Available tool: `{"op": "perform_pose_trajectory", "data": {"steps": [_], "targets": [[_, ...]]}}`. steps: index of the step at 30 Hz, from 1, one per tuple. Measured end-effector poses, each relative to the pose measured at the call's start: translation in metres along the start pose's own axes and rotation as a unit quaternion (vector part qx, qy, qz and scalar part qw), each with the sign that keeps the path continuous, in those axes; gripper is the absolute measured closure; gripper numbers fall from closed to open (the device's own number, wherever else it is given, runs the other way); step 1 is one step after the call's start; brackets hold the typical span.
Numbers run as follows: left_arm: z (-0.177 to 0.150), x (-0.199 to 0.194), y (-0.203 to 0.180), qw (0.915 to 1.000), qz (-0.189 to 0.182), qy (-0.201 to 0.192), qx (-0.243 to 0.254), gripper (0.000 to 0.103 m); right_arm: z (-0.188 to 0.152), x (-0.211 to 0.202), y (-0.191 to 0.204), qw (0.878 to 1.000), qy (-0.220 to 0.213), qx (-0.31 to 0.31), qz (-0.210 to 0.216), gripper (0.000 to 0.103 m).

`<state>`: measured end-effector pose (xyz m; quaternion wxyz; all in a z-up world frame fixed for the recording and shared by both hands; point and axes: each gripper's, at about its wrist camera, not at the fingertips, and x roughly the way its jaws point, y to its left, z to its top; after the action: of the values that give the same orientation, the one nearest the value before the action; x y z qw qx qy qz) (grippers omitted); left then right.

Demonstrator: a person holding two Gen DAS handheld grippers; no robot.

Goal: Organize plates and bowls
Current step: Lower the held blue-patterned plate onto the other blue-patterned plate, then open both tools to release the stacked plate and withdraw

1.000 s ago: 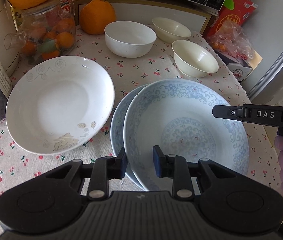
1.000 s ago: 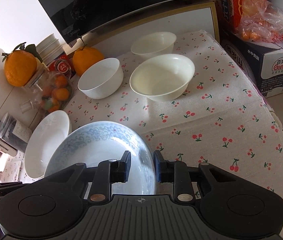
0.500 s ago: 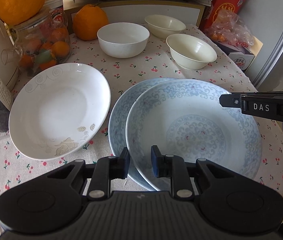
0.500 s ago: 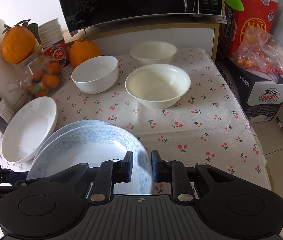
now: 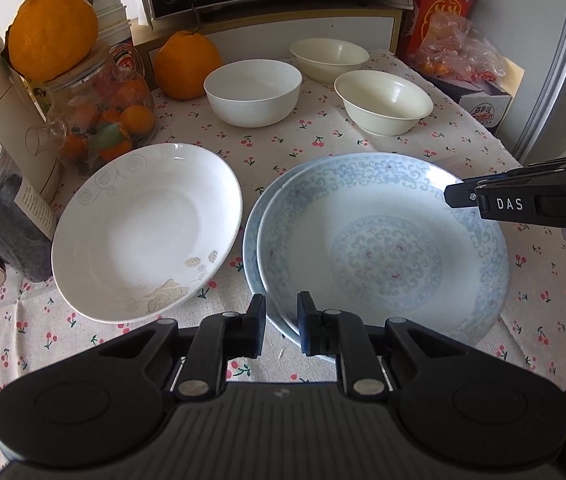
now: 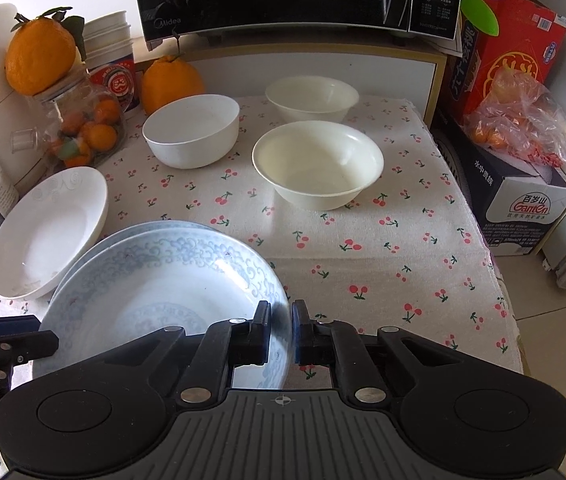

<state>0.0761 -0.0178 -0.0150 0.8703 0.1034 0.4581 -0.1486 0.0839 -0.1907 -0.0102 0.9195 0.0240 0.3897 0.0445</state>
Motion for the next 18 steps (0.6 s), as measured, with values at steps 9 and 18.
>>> {"op": "perform_pose_trajectory", "data": {"steps": [9, 18], "targets": [[-0.001, 0.002, 0.005, 0.9999, -0.010, 0.005, -0.013, 0.086, -0.002, 0.007, 0.000, 1.000, 0.022, 0.010, 0.020, 0.088], [-0.001, 0.000, 0.011, 0.9994, -0.016, 0.005, -0.029, 0.078, -0.001, 0.008, -0.001, 0.999, 0.036, 0.022, 0.034, 0.074]]}}
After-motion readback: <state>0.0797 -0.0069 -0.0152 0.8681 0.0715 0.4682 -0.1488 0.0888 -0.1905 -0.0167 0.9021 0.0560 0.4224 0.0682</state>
